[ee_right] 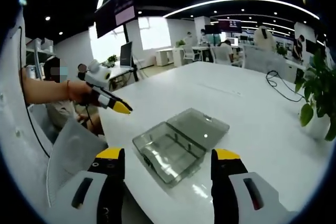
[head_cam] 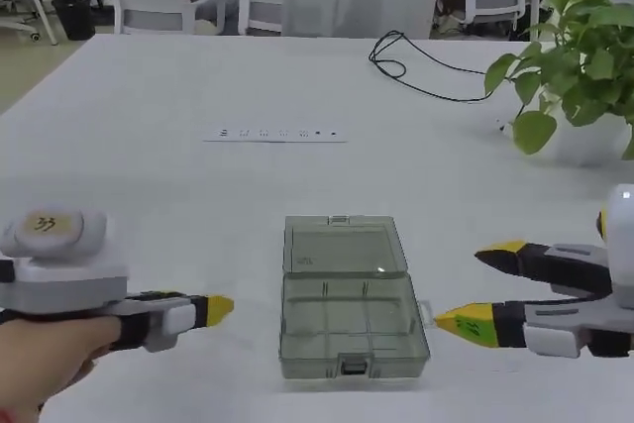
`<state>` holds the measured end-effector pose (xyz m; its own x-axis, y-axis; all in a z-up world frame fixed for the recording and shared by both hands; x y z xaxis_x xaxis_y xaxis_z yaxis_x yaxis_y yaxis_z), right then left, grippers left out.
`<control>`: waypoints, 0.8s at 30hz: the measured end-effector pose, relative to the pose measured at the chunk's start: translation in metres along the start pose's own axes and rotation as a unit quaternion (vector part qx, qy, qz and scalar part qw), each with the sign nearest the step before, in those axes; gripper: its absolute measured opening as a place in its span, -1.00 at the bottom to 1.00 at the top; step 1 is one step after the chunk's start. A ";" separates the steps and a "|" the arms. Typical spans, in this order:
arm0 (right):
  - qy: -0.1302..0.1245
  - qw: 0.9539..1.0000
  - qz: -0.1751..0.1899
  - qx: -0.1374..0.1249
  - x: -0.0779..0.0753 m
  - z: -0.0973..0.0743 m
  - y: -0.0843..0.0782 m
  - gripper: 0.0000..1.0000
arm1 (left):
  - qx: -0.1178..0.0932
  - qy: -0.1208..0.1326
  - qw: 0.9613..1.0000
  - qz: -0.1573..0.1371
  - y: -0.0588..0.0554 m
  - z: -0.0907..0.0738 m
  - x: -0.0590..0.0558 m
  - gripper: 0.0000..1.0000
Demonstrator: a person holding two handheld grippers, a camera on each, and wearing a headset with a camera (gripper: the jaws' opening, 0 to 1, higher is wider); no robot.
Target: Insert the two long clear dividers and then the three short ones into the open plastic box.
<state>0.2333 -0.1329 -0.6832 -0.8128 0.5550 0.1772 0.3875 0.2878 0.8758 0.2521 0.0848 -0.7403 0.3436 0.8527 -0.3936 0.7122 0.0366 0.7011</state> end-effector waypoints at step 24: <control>0.004 0.991 0.117 -0.061 0.031 0.044 0.038 -0.45 | -0.060 -0.102 0.993 0.005 0.016 0.015 -0.100 -0.40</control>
<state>0.2415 -0.0703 -0.6637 -0.7106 0.5890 0.3850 0.5107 0.0553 0.8580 0.2386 -0.0076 -0.6992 0.4759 0.7310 -0.4890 0.6333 0.1011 0.7673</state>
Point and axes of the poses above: the centre of the closed fingertips' face, and the gripper's own axes: z roughly forward along the fingers, x roughly to its left, y roughly out of its top, the point moved 1 cm from there along -z, roughly backward along the fingers, and after that the axes turned 3 degrees about y, right-handed, at the moved point
